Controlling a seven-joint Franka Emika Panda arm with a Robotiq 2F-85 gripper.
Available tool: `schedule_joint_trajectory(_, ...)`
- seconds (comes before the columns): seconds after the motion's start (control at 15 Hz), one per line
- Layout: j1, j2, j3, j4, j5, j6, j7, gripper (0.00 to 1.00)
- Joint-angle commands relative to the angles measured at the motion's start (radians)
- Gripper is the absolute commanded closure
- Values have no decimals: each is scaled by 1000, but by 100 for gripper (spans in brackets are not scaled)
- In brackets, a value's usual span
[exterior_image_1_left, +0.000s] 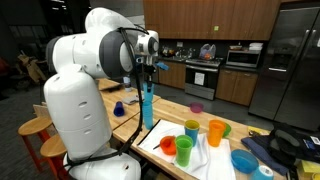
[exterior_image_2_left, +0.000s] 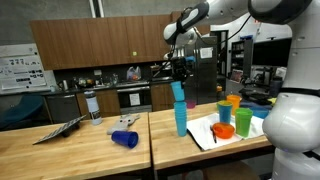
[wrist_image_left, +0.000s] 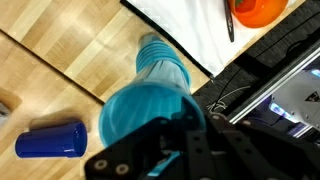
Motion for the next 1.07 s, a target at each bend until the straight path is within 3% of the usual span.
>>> schedule_joint_trajectory(0.0,10,-28,9,-14,-33,-24,-16,99)
schedule_joint_trajectory(0.93,26,-50,27,-59,-60,-39,-16,99)
schedule_joint_trajectory(1.0,29,-50,30,-62,-62,-37,-10,81)
